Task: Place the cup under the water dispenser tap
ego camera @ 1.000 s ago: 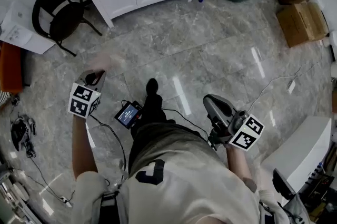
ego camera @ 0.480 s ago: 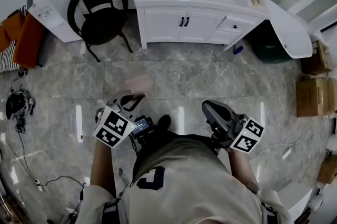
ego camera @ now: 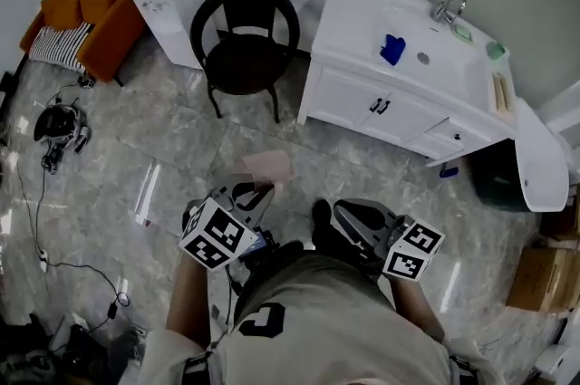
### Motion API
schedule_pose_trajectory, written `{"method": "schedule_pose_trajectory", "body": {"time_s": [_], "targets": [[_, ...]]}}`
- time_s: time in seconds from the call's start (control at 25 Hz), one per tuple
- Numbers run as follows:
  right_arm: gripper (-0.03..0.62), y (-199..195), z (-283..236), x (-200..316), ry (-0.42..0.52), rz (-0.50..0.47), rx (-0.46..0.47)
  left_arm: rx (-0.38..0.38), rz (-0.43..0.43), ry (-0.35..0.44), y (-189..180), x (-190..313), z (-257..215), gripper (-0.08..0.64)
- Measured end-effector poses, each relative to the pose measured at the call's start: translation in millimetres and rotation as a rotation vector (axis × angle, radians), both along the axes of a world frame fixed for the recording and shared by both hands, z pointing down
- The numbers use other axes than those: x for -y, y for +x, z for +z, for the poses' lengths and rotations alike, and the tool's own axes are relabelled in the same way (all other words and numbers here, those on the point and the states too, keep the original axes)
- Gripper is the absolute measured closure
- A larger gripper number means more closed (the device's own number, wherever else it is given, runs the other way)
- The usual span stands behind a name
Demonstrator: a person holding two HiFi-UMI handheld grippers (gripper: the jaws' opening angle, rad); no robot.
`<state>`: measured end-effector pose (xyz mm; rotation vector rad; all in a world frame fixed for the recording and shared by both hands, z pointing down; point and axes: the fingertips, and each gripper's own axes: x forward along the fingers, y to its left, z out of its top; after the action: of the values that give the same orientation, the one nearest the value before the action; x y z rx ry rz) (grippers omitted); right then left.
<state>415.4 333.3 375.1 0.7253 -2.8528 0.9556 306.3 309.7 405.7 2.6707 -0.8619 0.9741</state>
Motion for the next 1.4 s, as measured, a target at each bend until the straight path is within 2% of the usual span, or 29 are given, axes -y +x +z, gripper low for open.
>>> {"method": "schedule_pose_trajectory", "body": {"time_s": [0.16, 0.32, 0.48, 0.6, 0.72, 0.92, 1.08, 1.24, 1.4], "targets": [[0.566, 4.4, 9.9, 39.3, -0.008, -0.093, 0.015, 0.114, -0.091, -0.001, -3.6, 36.5, 3.1, 0.494], [0.566, 30.3, 9.9, 88.3, -0.028, -0.165, 0.064, 0.308, -0.089, -0.009, 9.0, 73.4, 15.7, 0.494], [0.566, 43.0, 20.9, 125.9, -0.057, -0.248, 0.060, 0.437, -0.103, -0.058, 10.0, 98.5, 30.9, 0.494], [0.566, 34.1, 29.7, 153.7, -0.058, -0.334, 0.041, 0.499, -0.160, -0.074, -2.4, 116.1, 36.7, 0.494], [0.565, 16.7, 33.4, 173.2, -0.054, -0.419, 0.021, 0.488, -0.251, -0.100, -18.9, 125.8, 38.0, 0.494], [0.566, -41.7, 31.4, 200.4, -0.034, -0.541, 0.002, 0.476, -0.396, -0.090, -77.2, 143.6, 32.1, 0.494], [0.565, -104.1, 34.1, 220.5, -0.031, -0.589, -0.026, 0.438, -0.485, -0.082, -141.3, 159.5, 32.1, 0.494], [0.565, -180.9, 49.5, 248.3, -0.056, -0.604, -0.063, 0.468, -0.465, -0.116, -217.1, 178.3, 54.1, 0.494], [0.565, -280.8, 52.2, 270.7, -0.084, -0.627, -0.092, 0.506, -0.419, -0.137, -308.1, 200.8, 70.8, 0.494]]}}
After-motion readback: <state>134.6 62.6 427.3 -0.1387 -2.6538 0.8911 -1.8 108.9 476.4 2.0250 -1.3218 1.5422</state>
